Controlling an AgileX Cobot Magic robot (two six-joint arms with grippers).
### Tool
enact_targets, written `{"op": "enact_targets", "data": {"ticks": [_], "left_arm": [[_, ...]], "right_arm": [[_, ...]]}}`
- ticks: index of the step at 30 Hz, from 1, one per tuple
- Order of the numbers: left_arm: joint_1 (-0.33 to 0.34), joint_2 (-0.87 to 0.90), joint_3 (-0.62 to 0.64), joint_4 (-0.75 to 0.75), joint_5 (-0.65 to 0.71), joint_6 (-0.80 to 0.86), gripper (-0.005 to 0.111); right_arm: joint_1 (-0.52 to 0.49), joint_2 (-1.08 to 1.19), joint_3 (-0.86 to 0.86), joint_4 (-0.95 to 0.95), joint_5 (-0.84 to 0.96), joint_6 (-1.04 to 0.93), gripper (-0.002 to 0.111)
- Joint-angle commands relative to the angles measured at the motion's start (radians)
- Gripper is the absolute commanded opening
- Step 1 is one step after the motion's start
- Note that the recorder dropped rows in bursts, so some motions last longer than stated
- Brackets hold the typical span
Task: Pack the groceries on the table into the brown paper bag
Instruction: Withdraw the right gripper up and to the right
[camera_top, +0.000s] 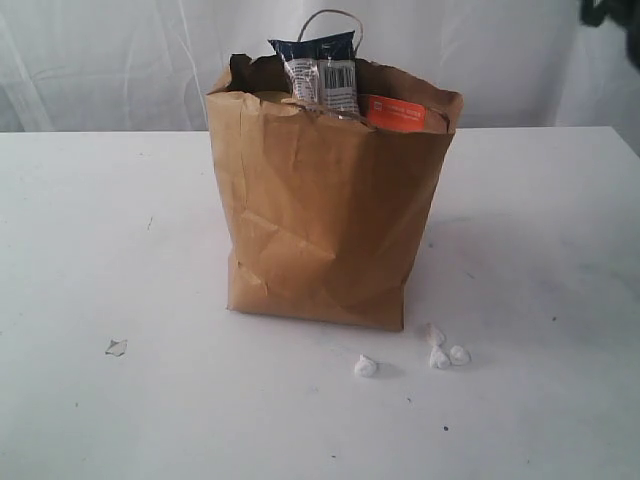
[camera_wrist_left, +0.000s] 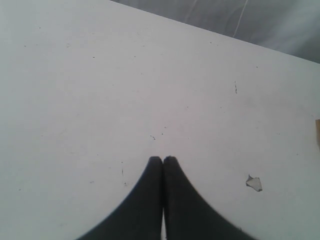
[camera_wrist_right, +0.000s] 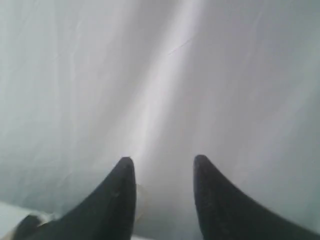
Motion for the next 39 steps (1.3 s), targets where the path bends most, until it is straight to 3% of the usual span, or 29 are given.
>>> {"op": "enact_targets", "data": {"ticks": [1, 3, 6, 15, 20, 24, 27, 30, 32, 33, 36, 39], "left_arm": [[0.003, -0.005, 0.006, 0.004, 0.001, 0.002, 0.0], [0.003, -0.005, 0.006, 0.004, 0.001, 0.002, 0.0], [0.003, -0.005, 0.006, 0.004, 0.001, 0.002, 0.0], [0.003, -0.005, 0.006, 0.004, 0.001, 0.002, 0.0], [0.003, -0.005, 0.006, 0.004, 0.001, 0.002, 0.0], [0.003, -0.005, 0.006, 0.004, 0.001, 0.002, 0.0], [0.003, -0.005, 0.006, 0.004, 0.001, 0.002, 0.0], [0.003, -0.005, 0.006, 0.004, 0.001, 0.002, 0.0], [0.003, -0.005, 0.006, 0.004, 0.001, 0.002, 0.0], [0.003, -0.005, 0.006, 0.004, 0.001, 0.002, 0.0], [0.003, -0.005, 0.006, 0.004, 0.001, 0.002, 0.0], [0.003, -0.005, 0.006, 0.004, 0.001, 0.002, 0.0]], "right_arm": [[-0.002, -0.057, 0.001, 0.172, -0.375, -0.458, 0.013], [-0.024, -0.052, 0.007, 0.282, -0.533, -0.682, 0.0], [-0.104, -0.047, 0.055, 0.37, -0.665, -0.681, 0.0], [-0.355, 0.028, 0.299, 0.434, -0.313, -0.681, 0.0], [-0.405, 0.103, 0.399, 0.434, -0.255, -0.584, 0.0], [-0.411, 0.102, 0.444, 0.434, -0.281, -0.008, 0.0], [-0.418, 0.07, 0.497, 0.434, -0.22, 0.622, 0.0], [-0.444, 0.047, 0.576, 0.385, -0.03, 1.328, 0.0], [-0.459, 0.047, 0.62, 0.105, 0.028, 1.681, 0.0], [-0.472, 0.047, 0.642, -0.209, 0.012, 1.873, 0.0], [-0.554, 0.042, 0.647, -0.918, -0.001, 2.094, 0.0], [-0.657, 0.04, 0.58, -1.398, 0.239, 2.376, 0.0]]}}
